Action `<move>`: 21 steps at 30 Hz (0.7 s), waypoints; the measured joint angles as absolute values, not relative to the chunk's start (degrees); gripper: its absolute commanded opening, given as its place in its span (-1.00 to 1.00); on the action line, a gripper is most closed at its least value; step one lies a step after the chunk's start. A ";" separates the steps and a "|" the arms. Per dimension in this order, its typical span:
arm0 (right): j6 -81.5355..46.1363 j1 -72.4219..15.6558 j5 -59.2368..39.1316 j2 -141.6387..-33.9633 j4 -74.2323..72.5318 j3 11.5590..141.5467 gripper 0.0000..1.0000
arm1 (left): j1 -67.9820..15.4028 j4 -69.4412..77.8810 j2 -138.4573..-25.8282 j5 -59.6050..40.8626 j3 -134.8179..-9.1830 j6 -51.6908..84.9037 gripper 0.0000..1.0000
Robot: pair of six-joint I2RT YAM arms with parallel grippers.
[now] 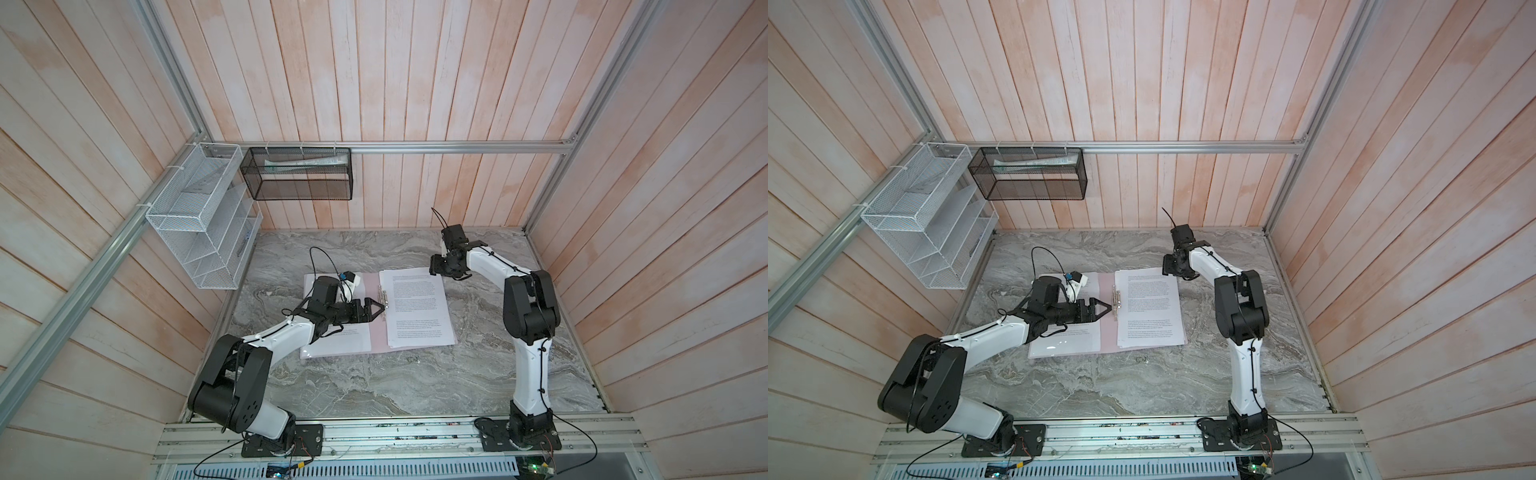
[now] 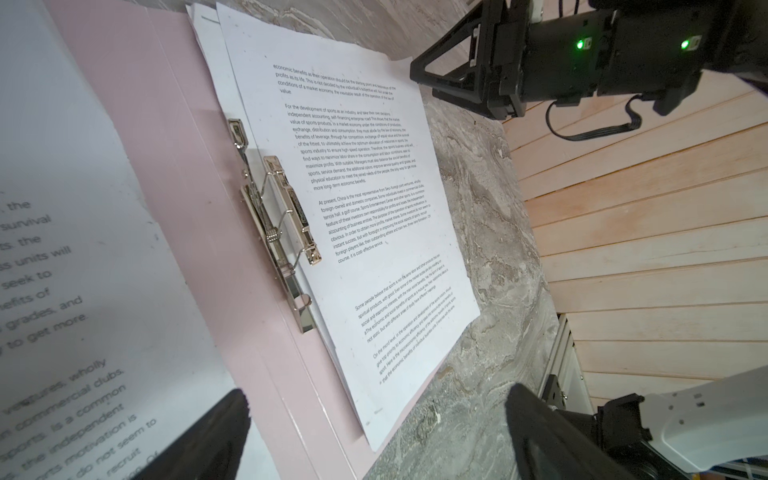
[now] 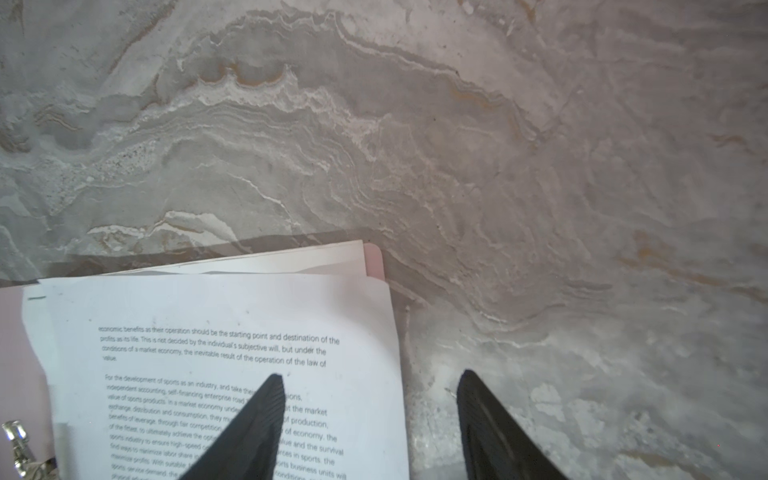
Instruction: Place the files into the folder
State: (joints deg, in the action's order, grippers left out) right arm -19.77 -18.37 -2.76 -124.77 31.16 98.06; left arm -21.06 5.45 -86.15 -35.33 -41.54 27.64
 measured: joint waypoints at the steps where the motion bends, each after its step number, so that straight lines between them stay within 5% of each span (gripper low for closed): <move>1: -19.77 -18.57 -2.76 -125.32 31.18 98.50 0.30 | -21.06 5.48 -86.15 -35.35 -41.43 27.64 0.96; 21: -19.92 -21.91 -2.39 -130.58 33.76 107.26 0.29 | -21.06 5.67 -85.69 -35.31 -39.48 27.64 0.96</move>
